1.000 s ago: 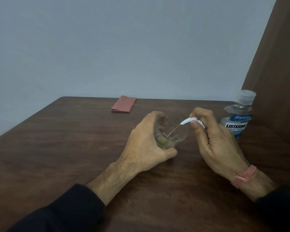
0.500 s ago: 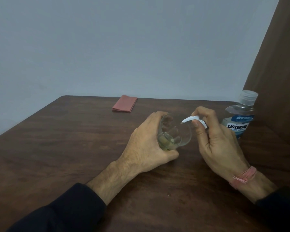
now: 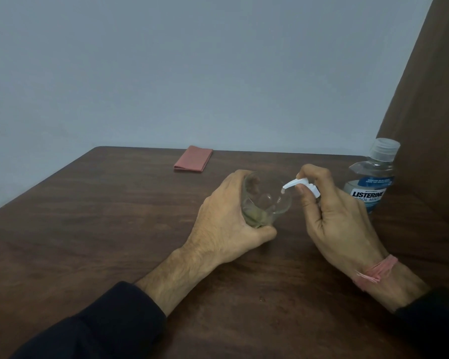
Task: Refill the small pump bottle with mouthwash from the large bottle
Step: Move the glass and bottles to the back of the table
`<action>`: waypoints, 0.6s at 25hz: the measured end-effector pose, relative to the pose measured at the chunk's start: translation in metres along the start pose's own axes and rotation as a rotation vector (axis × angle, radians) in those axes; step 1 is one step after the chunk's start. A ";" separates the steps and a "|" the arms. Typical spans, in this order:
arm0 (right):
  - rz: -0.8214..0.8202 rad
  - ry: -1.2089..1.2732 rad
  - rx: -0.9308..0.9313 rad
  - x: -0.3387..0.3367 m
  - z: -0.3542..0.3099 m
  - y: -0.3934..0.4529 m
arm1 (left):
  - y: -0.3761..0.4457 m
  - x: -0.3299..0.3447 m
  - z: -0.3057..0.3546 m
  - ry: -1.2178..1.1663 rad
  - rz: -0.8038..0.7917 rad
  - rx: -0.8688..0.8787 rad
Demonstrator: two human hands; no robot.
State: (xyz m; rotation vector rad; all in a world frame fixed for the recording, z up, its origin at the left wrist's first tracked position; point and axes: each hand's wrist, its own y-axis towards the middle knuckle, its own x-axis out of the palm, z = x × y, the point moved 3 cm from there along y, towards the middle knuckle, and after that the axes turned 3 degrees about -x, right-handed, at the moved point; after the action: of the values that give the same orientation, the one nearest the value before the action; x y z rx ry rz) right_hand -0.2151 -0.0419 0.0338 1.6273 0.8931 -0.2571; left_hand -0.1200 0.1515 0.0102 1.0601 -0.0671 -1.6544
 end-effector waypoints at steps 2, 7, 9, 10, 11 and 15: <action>-0.021 -0.009 -0.026 -0.001 -0.001 -0.001 | 0.000 0.000 -0.001 -0.009 0.003 -0.022; -0.033 -0.028 -0.095 0.002 -0.006 -0.004 | -0.002 0.001 0.002 0.034 -0.022 0.015; -0.018 -0.009 -0.100 0.001 -0.008 -0.005 | -0.002 0.002 0.004 0.044 -0.041 0.030; -0.021 -0.005 -0.105 0.001 -0.009 -0.004 | -0.002 0.002 0.005 0.048 -0.046 0.034; -0.025 -0.006 -0.109 0.002 -0.010 -0.004 | -0.001 0.001 0.005 0.056 -0.050 0.039; -0.007 0.005 -0.064 0.002 -0.007 -0.003 | -0.002 0.000 0.010 0.086 -0.062 0.085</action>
State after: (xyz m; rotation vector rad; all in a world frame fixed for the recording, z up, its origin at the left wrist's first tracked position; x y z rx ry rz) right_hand -0.2178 -0.0348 0.0327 1.5667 0.9024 -0.2271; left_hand -0.1282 0.1479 0.0145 1.2067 -0.0492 -1.6715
